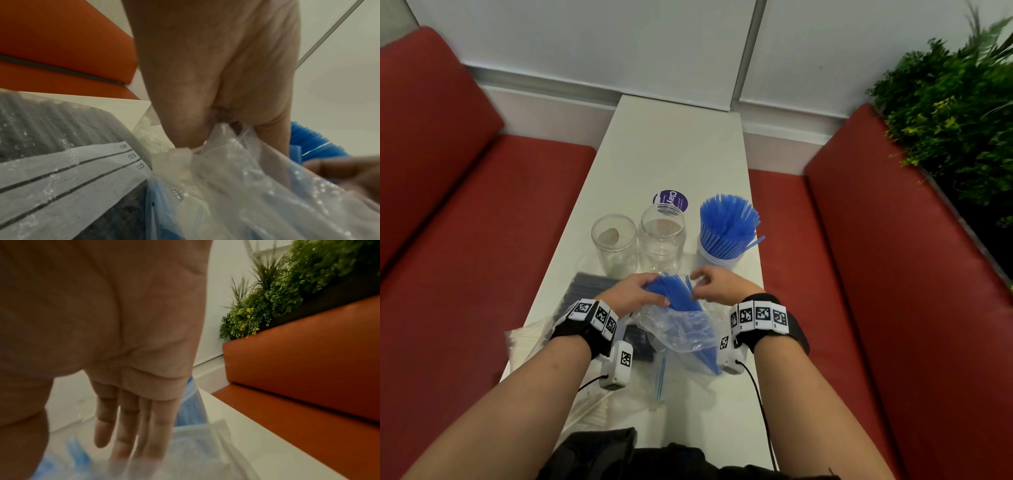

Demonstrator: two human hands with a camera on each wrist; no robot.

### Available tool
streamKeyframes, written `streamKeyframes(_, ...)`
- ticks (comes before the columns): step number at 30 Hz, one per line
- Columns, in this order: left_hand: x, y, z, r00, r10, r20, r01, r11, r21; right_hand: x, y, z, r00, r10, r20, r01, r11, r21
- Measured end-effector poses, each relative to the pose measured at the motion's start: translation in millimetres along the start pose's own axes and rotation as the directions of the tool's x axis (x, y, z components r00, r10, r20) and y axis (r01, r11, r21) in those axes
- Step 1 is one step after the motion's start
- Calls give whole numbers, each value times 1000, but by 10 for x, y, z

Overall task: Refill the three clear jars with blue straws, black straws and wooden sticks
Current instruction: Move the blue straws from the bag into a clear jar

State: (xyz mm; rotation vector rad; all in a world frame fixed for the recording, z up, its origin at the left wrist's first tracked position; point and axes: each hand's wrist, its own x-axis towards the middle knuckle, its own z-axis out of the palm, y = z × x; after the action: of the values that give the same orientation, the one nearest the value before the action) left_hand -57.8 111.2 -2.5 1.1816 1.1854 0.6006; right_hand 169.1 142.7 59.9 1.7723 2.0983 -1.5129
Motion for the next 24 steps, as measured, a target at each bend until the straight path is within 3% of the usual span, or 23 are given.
streamKeyframes(3, -13, 12, 4, 1000, 16, -9, -15, 999, 39, 20, 107, 169, 1000, 0, 24, 0, 1000, -9)
streamKeyframes(7, -33, 31, 13, 1000, 19, 0, -19, 999, 47, 31, 145, 309, 998, -41, -46, 41, 999, 3)
streamKeyframes(18, -25, 30, 46, 999, 28, -19, -29, 999, -46, 48, 83, 480, 993, -76, -86, 68, 993, -98)
streamKeyframes(24, -25, 38, 57, 999, 28, -33, -28, 1000, -11, 5, 122, 448, 970, -71, -232, 94, 991, 91)
